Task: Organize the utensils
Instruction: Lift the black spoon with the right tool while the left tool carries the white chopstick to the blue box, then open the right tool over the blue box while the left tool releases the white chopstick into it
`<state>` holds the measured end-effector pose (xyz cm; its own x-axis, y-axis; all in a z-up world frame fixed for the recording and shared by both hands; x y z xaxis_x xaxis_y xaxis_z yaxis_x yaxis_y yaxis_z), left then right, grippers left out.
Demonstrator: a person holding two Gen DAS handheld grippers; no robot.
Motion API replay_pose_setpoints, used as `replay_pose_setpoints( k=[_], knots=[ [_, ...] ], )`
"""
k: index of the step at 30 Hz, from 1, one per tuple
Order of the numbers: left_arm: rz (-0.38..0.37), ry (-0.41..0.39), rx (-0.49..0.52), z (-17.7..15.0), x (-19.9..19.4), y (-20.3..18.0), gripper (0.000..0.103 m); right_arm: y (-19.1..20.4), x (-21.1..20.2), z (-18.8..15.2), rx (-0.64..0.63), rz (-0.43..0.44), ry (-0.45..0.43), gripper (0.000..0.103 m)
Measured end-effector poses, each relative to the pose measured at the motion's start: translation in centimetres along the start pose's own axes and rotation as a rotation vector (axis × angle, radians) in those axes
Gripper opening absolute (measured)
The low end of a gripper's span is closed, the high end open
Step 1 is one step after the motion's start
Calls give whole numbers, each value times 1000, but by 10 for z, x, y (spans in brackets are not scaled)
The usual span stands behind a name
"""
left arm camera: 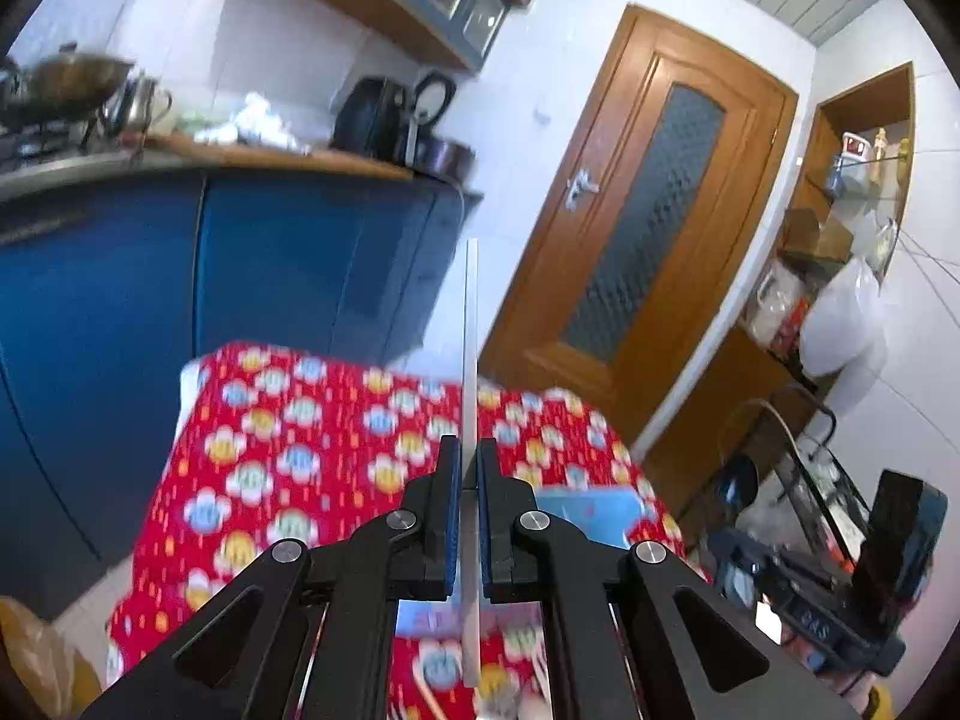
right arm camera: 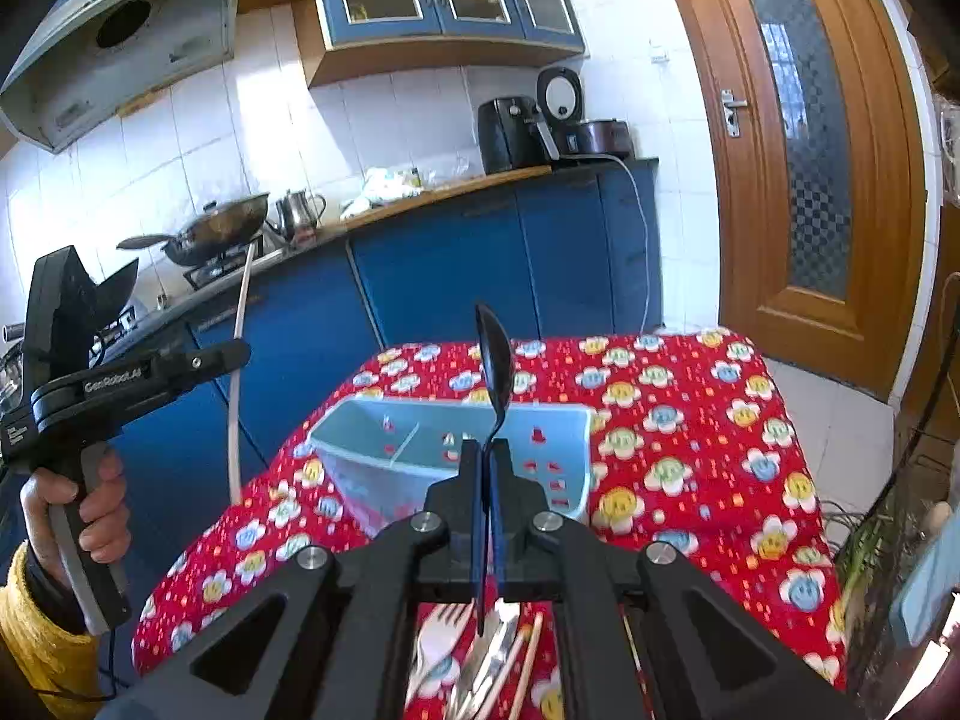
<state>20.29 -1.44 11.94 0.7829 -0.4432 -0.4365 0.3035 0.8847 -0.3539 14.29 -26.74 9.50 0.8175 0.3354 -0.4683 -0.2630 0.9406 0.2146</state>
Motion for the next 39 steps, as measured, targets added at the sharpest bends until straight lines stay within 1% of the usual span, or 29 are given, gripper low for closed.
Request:
replay_pose_setpoints(
  k=[3, 6, 10, 13, 16, 19, 23, 26, 34, 36, 37, 38, 39],
  knots=[
    [15, -68, 27, 10, 13, -2, 5, -2, 11, 5, -2, -11, -33, 4],
    [25, -116, 57, 16, 27, -3, 5, -5, 23, 9, 13, -13, -65, 4],
    [39, -154, 100, 14, 49, -5, 5, -9, 34, 12, 16, -18, -123, 4],
    [50, -153, 116, 5, 64, -5, 5, -11, 47, 13, -1, -23, -148, 4],
    [53, -149, 111, -6, 72, -1, 5, -13, 61, 12, -21, -19, -150, 4],
    [64, -162, 118, -14, 74, 2, 5, -16, 74, 8, -29, -9, -149, 4],
    [78, -175, 130, -23, 73, 3, 5, -16, 81, 2, -40, 10, -152, 4],
    [86, -172, 134, -29, 75, 3, 5, -14, 83, -3, -63, 0, -153, 4],
    [87, -120, 144, -42, 84, 0, 5, -20, 88, -9, -45, -17, -122, 4],
    [90, -108, 142, -43, 85, 0, 8, -21, 89, -9, -36, -22, -113, 5],
    [91, -102, 140, -44, 85, 0, 12, -22, 89, -9, -33, -22, -108, 6],
    [91, -97, 138, -44, 85, 0, 16, -22, 89, -9, -32, -20, -106, 9],
    [90, -93, 133, -45, 84, 1, 17, -21, 89, -9, -32, -18, -104, 12]
  ],
)
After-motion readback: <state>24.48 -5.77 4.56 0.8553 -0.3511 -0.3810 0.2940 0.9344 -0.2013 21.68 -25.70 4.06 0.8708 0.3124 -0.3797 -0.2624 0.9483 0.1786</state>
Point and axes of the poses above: each gripper's, at about its wrist camera, not at the fingertips, and x roughly the way its jaws point, y to its left, z to its top, the point moved 3 cm from there along x, roughly the way its jaws point, and after that the axes turned 2 degrees about y, right-handed, at the moved point
